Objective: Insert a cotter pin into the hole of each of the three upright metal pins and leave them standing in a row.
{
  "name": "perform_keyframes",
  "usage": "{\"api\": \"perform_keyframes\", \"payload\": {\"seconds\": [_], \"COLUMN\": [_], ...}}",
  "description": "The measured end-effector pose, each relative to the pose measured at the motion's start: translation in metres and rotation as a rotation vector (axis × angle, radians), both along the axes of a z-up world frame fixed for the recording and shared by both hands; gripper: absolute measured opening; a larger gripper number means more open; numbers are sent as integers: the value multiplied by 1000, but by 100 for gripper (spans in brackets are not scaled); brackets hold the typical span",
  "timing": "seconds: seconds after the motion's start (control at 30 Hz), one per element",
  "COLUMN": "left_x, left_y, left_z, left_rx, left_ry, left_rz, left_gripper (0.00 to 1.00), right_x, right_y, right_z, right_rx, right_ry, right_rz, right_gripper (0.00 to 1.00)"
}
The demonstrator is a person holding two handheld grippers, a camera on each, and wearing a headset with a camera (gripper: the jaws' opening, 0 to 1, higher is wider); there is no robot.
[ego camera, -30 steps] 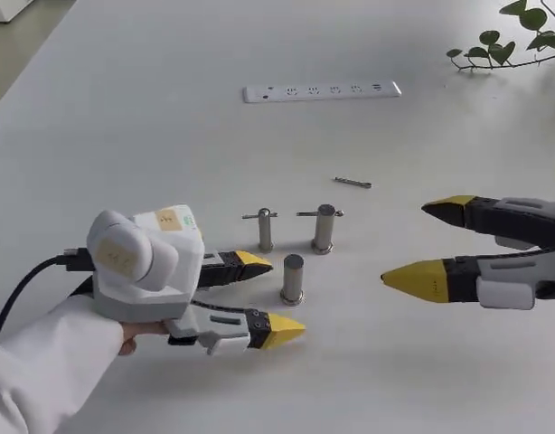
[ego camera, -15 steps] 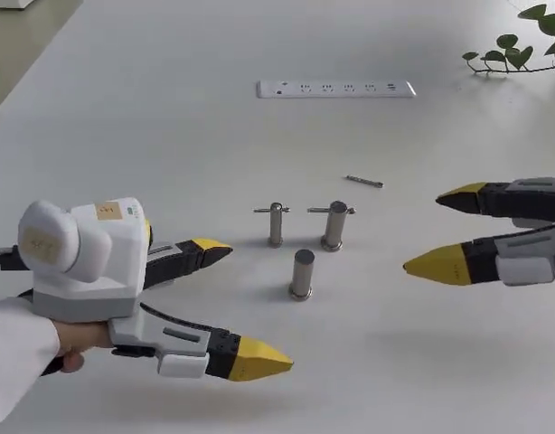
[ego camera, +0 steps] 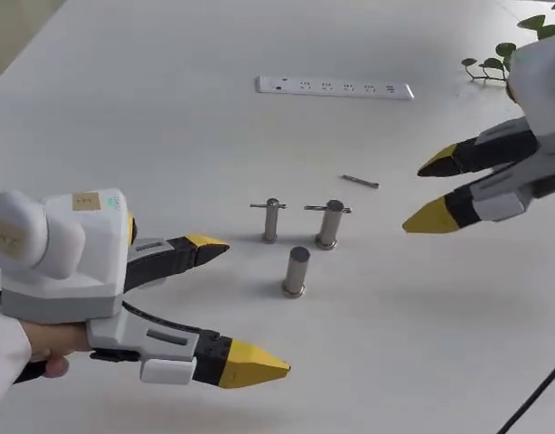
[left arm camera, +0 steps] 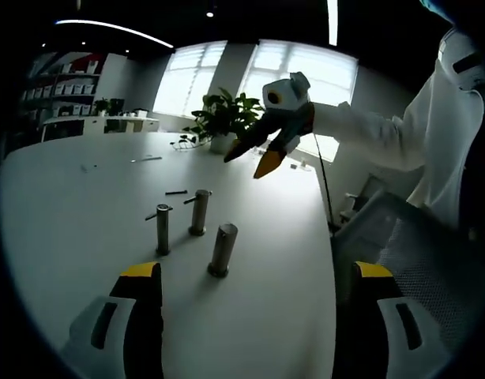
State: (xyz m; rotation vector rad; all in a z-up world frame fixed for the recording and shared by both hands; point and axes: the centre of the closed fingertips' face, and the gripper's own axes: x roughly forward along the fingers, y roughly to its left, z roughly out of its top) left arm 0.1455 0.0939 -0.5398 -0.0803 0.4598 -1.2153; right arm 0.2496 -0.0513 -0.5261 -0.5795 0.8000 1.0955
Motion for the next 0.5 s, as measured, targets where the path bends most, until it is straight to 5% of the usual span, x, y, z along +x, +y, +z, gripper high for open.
{"api": "perform_keyframes", "payload": {"seconds": [0.07,0.17,0.27,0.5], "left_x": [0,0,2,3], "left_y": [-1,-1,1,12], "left_z": [5,7,7,3], "left_rx": [-16,-32,-33,-27], "left_ry": [-3,17,2,5], "left_rz": [5,15,17,42], "left_gripper": [99,100,100,100], "right_x": [13,27,45,60], "right_y": [0,3,1,10], "right_z": [-2,-8,-16,-40], "right_rx": [-54,-90,-167,-252], "right_ry": [-43,12,17,116], "right_rz": [44,68,101,137], "right_gripper": [43,42,36,31]}}
